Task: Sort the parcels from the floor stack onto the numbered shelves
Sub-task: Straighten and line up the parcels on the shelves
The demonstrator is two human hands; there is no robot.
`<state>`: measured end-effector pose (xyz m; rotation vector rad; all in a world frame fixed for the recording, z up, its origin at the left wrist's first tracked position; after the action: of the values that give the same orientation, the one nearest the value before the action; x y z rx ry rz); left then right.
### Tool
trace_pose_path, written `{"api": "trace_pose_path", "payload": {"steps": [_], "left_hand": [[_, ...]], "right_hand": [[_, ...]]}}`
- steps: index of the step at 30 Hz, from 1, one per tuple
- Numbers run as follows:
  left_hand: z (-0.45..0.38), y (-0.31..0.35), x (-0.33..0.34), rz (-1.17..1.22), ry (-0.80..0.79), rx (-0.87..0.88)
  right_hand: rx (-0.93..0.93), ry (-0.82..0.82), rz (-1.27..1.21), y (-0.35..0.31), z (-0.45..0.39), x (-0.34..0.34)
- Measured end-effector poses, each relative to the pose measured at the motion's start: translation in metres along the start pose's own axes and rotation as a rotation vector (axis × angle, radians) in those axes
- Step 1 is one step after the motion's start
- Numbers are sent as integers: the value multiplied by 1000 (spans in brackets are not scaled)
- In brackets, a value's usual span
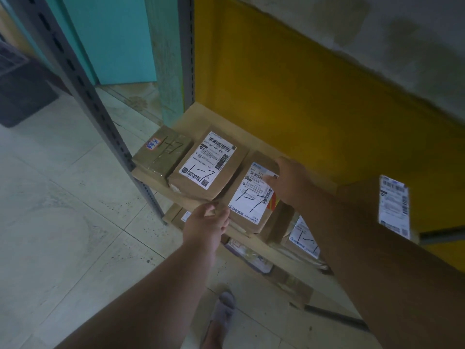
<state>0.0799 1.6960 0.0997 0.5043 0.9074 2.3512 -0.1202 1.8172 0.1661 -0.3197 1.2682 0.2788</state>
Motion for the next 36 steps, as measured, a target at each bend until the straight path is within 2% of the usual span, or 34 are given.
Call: {"api": "trace_pose_path", "payload": {"steps": [6,15,18,21,26,31,36], "left_hand": [[19,-5,0,-6,30,-34],[60,-42,35,-311,-241,-129],[65,-58,52,-246,-242,-194],[74,-74,73,-37,-204,-277],[76,-96,93,159,-89,-311],[76,-102,89,279,73,-264],[73,-99,84,330,101,-224]], "right_hand": [[39,71,11,10,30,-17],[152,-29,96,93,85,-23],[117,-100,169,106,79,-20],[82,-142,244,114,69,-15],[87,-247,316,128,60,-2],[32,-174,300,125,59,1],[4,-137,281,120,63,4]]}}
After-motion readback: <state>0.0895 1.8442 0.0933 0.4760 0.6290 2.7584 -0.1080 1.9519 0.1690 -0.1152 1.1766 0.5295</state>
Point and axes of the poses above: each hand's wrist, its own z-axis away from the middle knuckle, its own x-axis out of the palm, y = z × x, the point moved 6 cm from there along -z, towards the middle knuckle, and after that the axes turned 8 degrees about z, right-handed, at the moved point
